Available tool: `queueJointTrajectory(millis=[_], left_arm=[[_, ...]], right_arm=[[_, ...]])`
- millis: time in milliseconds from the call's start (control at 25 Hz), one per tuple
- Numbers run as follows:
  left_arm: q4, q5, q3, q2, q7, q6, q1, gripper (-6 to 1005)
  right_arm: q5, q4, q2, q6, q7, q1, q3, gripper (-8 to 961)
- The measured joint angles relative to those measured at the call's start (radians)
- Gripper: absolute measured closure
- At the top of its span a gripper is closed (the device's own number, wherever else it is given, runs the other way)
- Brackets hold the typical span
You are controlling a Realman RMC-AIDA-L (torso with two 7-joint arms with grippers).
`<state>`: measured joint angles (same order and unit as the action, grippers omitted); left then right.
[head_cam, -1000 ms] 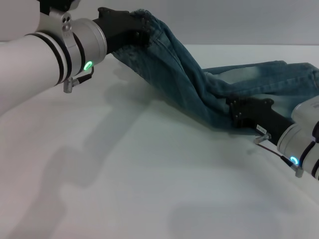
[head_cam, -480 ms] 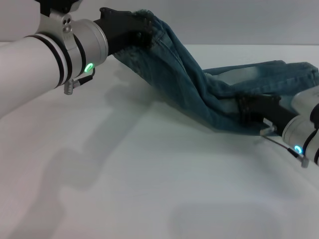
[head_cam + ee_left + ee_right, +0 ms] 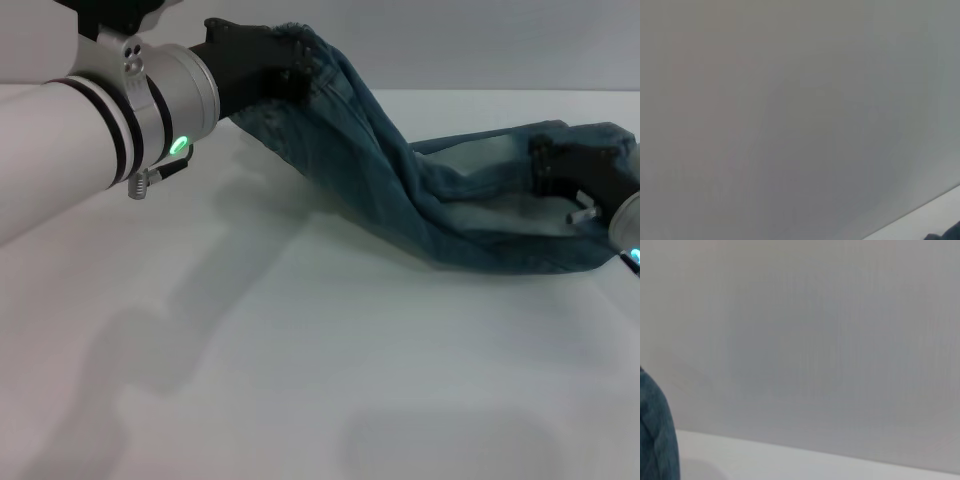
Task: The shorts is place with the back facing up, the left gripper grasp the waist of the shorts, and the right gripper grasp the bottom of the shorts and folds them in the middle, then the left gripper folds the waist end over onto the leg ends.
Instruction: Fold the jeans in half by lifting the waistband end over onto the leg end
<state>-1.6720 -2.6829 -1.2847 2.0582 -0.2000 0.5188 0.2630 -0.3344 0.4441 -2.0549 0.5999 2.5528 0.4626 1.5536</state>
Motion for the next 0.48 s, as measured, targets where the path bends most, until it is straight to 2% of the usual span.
queueJointTrajectory(millis=[80, 240, 480], left_arm=[[-0.048, -0.001, 0.016, 0.000, -0.012, 0.010, -0.027, 961], [-0.100, -0.002, 0.034, 0.000, -0.024, 0.012, -0.056, 961], [-0.153, -0.002, 0.062, 0.000, -0.026, 0.015, -0.071, 962]], right_arm=[[-0.002, 0.026, -0.004, 0.007, 0.000, -0.017, -0.003, 954], [-0.017, 0.055, -0.026, 0.022, -0.004, -0.043, -0.046, 955], [-0.017, 0.079, -0.032, 0.037, -0.107, -0.032, -0.174, 955]])
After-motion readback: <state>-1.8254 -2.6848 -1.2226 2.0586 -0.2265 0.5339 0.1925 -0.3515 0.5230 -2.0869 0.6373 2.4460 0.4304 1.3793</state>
